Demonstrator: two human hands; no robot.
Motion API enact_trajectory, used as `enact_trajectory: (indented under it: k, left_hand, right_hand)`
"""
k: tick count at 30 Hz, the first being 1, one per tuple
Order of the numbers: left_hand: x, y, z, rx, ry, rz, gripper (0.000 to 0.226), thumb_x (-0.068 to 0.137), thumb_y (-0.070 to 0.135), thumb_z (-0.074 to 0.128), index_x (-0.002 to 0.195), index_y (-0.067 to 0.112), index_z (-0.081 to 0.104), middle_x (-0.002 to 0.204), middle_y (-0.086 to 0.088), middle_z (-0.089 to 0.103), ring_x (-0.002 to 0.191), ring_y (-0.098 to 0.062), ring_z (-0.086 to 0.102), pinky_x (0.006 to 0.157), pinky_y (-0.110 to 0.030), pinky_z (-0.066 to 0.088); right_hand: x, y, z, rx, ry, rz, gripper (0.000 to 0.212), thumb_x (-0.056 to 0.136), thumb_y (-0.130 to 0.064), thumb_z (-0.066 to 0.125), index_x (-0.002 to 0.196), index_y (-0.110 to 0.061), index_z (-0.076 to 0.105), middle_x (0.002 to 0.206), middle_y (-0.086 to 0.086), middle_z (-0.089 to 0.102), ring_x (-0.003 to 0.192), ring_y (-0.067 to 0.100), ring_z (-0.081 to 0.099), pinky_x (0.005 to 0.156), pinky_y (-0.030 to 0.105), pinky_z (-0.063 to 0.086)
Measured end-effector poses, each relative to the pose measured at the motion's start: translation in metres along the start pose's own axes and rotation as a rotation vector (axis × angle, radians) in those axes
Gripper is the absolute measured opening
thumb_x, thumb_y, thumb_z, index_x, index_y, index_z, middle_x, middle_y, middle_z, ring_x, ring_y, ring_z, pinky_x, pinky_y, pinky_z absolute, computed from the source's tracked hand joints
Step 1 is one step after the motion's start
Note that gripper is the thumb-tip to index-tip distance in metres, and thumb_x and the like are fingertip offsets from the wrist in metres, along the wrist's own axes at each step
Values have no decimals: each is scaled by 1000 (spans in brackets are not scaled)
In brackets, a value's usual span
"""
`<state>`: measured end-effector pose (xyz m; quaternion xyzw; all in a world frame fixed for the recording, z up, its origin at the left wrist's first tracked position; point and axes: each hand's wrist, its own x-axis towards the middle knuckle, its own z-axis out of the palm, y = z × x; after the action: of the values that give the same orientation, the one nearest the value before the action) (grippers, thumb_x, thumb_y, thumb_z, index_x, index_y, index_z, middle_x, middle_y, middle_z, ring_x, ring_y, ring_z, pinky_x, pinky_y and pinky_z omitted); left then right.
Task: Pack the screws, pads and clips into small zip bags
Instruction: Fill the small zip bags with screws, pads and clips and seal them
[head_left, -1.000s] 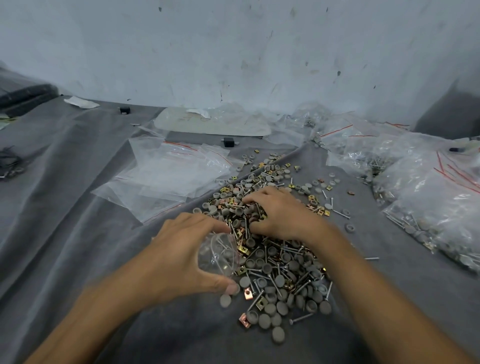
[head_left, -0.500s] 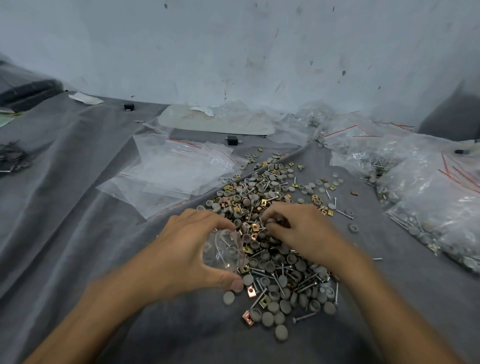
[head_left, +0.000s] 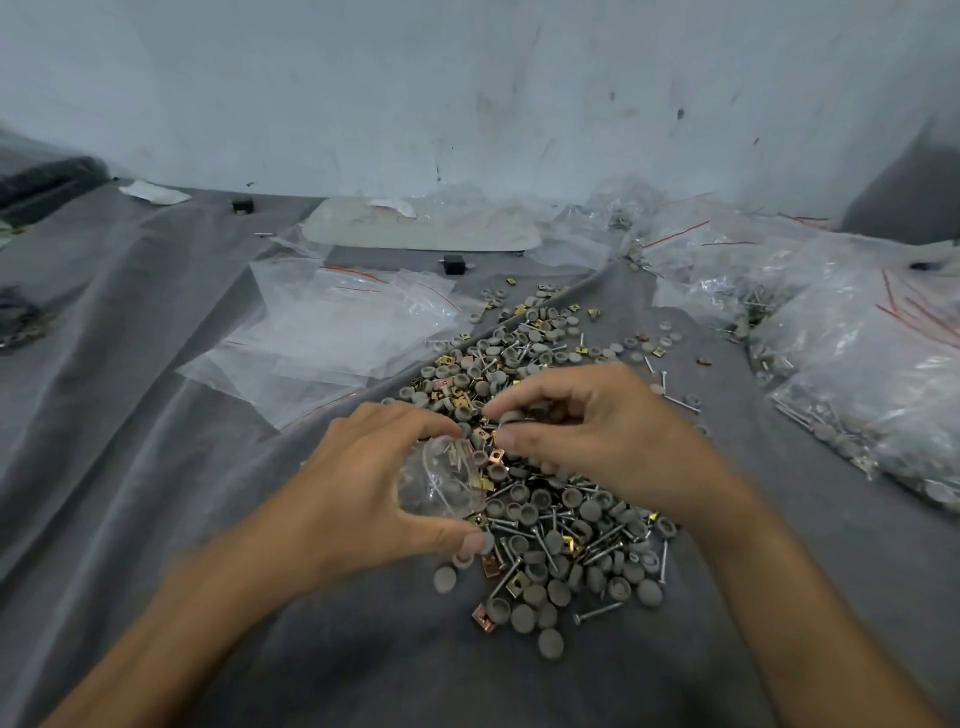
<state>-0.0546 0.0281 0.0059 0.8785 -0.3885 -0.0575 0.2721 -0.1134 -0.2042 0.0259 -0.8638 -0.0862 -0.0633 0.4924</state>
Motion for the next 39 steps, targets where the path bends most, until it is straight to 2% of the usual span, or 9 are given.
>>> enact_trajectory:
  k: [2, 4, 7, 14, 19, 24, 28, 32, 39]
  left_hand:
    - [0, 1, 1, -17, 25, 8, 75, 53, 87, 67, 118, 56, 46, 125, 33, 46, 124, 1, 38, 107, -29, 34]
    - [0, 2, 1, -34, 49, 19, 70, 54, 82, 72, 115, 53, 50, 121, 32, 50, 120, 1, 42, 105, -30, 35]
    - [0, 1, 1, -33, 70, 23, 78, 53, 85, 70, 119, 45, 56, 117, 31, 53, 117, 1, 45, 104, -32, 37]
    - [1, 0, 0, -40, 73, 8, 77, 57, 77, 73, 123, 42, 55, 117, 30, 51, 116, -3, 46, 103, -36, 39]
    - [2, -3, 0, -24, 81, 11, 76, 56, 82, 73, 117, 40, 57, 111, 28, 55, 110, -2, 48, 100, -36, 40]
    - [3, -4, -2, -39, 101, 16, 65, 56, 77, 75, 111, 49, 52, 109, 30, 55, 108, 4, 47, 97, -34, 41]
    - [1, -7, -3, -52, 89, -23, 76, 52, 84, 71, 118, 54, 48, 119, 36, 49, 117, 3, 45, 104, -32, 40]
    - [0, -8, -6, -76, 51, -74, 74, 50, 86, 70, 114, 61, 42, 126, 34, 47, 123, 3, 43, 105, -30, 41]
    - [-1, -5, -6, -29, 45, -69, 101, 51, 86, 67, 141, 49, 41, 142, 24, 48, 129, -1, 40, 111, -35, 38]
  right_hand:
    - [0, -10, 7, -62, -89, -39, 15, 84, -24, 83, 100, -25, 80, 82, -3, 76, 71, 4, 66, 65, 26, 55]
    - [1, -16, 16, -228, -132, -34, 17, 82, -30, 84, 99, -30, 79, 83, -15, 73, 77, -4, 66, 70, 13, 48]
    - [1, -17, 25, -329, -87, -21, 21, 82, -35, 83, 102, -32, 78, 86, -20, 70, 83, -8, 63, 72, 6, 42]
    - [4, -11, 30, -94, -14, 46, 20, 77, -33, 88, 94, -30, 77, 85, -14, 74, 75, 1, 68, 67, 16, 52]
    - [3, -13, 31, 26, -100, 85, 27, 84, -14, 81, 107, -26, 75, 104, -6, 75, 97, 7, 71, 88, 29, 59]
    - [-1, -17, 27, 148, -201, -3, 31, 94, 4, 61, 114, -17, 71, 115, -8, 73, 111, 4, 68, 89, 22, 56]
    - [3, -11, 6, 239, -8, -37, 27, 97, -4, 59, 115, -20, 71, 115, -2, 74, 105, 18, 73, 92, 37, 59]
    - [3, 14, -25, 173, 261, 21, 28, 97, -2, 63, 108, -26, 73, 106, 0, 75, 98, 24, 72, 84, 36, 60]
    - [2, 40, -17, -411, 90, 175, 20, 94, -32, 70, 113, -36, 69, 99, -22, 67, 88, -4, 63, 80, 23, 51]
